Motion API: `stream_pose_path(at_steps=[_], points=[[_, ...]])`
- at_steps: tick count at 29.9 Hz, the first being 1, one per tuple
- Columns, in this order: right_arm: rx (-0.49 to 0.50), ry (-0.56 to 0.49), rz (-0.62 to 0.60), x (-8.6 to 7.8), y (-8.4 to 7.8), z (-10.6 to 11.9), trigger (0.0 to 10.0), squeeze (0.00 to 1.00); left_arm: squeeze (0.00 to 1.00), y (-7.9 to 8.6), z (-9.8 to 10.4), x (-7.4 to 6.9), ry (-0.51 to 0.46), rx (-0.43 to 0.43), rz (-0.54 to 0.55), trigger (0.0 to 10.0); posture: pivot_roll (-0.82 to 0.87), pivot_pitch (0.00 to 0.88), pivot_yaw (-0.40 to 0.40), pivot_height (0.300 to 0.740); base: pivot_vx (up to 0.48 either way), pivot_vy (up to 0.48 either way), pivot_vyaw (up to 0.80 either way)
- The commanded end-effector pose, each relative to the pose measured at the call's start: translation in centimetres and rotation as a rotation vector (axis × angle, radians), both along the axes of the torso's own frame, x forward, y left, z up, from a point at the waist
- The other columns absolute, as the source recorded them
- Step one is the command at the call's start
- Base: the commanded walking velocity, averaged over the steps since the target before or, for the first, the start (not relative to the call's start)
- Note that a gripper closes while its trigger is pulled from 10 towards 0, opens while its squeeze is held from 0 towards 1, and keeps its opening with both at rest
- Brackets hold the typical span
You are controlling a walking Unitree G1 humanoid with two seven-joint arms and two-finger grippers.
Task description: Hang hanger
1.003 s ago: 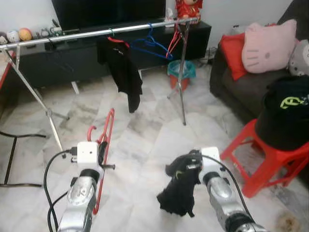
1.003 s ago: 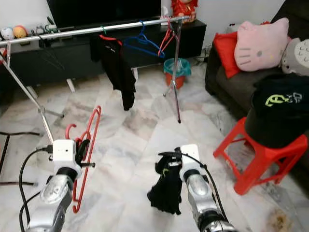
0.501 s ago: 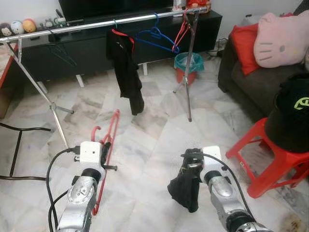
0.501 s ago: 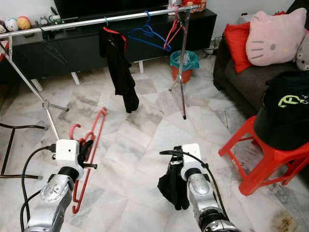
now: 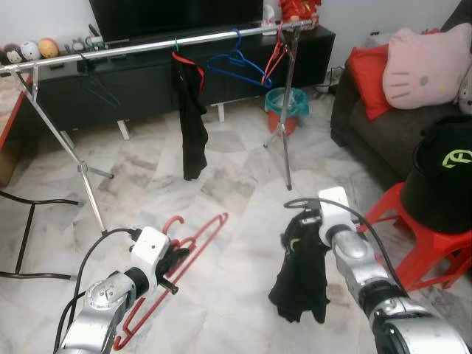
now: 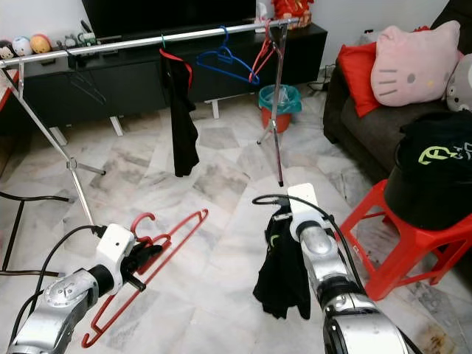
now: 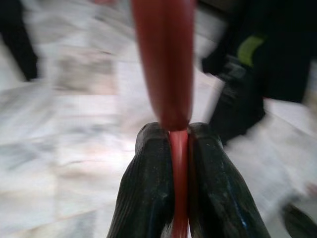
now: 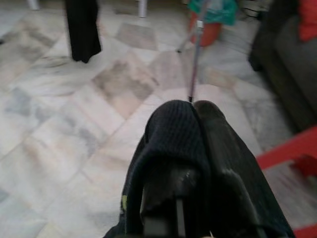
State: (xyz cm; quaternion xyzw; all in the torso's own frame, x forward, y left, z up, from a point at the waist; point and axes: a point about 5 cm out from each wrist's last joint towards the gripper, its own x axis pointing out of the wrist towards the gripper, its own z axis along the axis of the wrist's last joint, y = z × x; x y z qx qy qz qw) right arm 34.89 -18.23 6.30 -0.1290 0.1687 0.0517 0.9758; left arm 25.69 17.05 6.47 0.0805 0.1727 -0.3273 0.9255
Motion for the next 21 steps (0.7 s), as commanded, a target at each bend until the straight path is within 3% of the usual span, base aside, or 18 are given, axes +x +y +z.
stream_pose_path(at_steps=[1, 4, 9, 12, 21], points=[[0.003, -0.001, 0.082, 0.8, 1.2, 1.0, 10.0, 0.0, 0.0, -1.0, 0.8, -0.3, 0.022, -0.028, -0.105, 10.0, -0.02, 0.035, 0.031, 0.74, 0.0, 0.0, 0.0], [-0.025, 0.033, 0.21, 1.2, 2.4, 1.5, 10.0, 0.0, 0.0, -1.7, 1.3, -0.6, 0.053, -0.059, -0.194, 10.0, -0.02, 0.034, 0.029, 0.74, 0.0, 0.0, 0.0], [-0.055, 0.054, 0.279, 1.6, 3.0, 2.2, 10.0, 0.0, 0.0, -1.9, 1.8, -0.7, 0.078, -0.083, -0.256, 10.0, -0.02, 0.032, 0.027, 0.74, 0.0, 0.0, 0.0], [-0.105, 0.06, 0.267, 1.8, 2.6, 2.3, 10.0, 0.0, 0.0, -2.1, 2.1, -1.3, 0.118, -0.101, -0.318, 10.0, -0.01, 0.02, 0.022, 0.74, 0.0, 0.0, 0.0], [-0.083, 0.048, 0.188, 2.3, 2.6, 3.0, 10.0, 0.0, 0.0, -2.7, 2.1, -1.9, 0.173, -0.144, -0.369, 10.0, -0.01, 0.001, 0.017, 0.74, 0.0, 0.0, 0.0]])
